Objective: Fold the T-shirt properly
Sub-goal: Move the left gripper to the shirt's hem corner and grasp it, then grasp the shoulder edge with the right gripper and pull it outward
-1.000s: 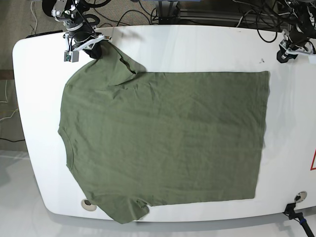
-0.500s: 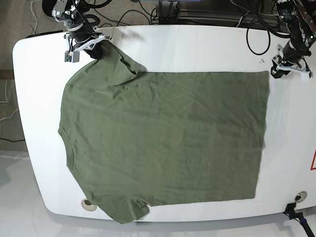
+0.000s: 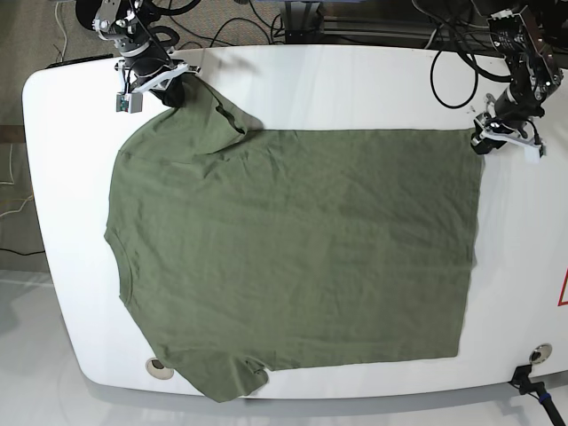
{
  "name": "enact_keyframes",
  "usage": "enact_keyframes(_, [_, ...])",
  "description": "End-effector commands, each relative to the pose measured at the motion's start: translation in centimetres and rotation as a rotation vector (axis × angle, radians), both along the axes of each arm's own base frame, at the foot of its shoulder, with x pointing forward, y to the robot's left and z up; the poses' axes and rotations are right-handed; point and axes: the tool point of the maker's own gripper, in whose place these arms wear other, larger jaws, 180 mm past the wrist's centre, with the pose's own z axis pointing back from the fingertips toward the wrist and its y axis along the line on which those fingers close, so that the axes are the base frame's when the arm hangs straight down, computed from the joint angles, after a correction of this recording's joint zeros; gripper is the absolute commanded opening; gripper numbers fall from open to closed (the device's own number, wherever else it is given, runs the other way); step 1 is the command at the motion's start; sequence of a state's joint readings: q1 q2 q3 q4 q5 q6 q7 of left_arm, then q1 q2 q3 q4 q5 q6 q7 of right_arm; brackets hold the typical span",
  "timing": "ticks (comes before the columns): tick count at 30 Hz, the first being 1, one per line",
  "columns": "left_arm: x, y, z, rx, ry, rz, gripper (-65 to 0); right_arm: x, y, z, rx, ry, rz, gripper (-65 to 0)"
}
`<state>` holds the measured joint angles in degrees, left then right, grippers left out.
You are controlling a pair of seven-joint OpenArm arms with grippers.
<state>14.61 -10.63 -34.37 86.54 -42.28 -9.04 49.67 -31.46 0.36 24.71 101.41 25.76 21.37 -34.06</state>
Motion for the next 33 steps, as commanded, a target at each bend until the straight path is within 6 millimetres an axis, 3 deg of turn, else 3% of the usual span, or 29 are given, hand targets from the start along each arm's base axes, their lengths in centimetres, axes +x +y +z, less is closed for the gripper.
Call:
enact_keyframes(1, [-0.2,0.2,0.1,0.010,0.011,-0.006,-50.6,-1.2,-0.2,-0.8,-0.021,0.056,0.009,-65.0])
enact_keyframes(7, [-0.3,0.1,-0.1,0.010,0.009,-0.002,-54.2,-1.5,-0.2,-1.0,-0.018,0.070,0.010,-65.0])
enact_keyframes(9, [-0.2,0.0,-0.1,0.010,0.002,-0.003,-64.8,-1.5,-0.1,-1.0,-0.018,0.072,0.013,-65.0])
enact_keyframes(16, [-0.2,0.2,0.0,0.019,-0.005,-0.011,-65.0,-1.2,-0.1,-0.7,-0.014,0.059,0.009,-65.0])
enact_keyframes(20, [-0.3,0.2,0.4,0.033,-0.015,-0.016,-65.0,-0.7,-0.1,0.5,-0.030,0.024,0.022,-65.0])
enact_keyframes(27, [-0.8,0.5,2.7,0.100,-0.059,-0.052,-65.0,0.1,-0.3,4.5,-0.055,-0.062,0.067,-65.0])
enact_keyframes(28, [-0.3,-0.1,2.4,0.088,-0.056,-0.058,-65.0,0.1,-0.2,3.8,-0.059,-0.048,0.075,-65.0])
enact_keyframes(33, [0.7,-1.0,5.2,0.134,-0.125,-0.103,-65.0,0.4,-0.3,4.9,-0.082,-0.082,0.129,-65.0])
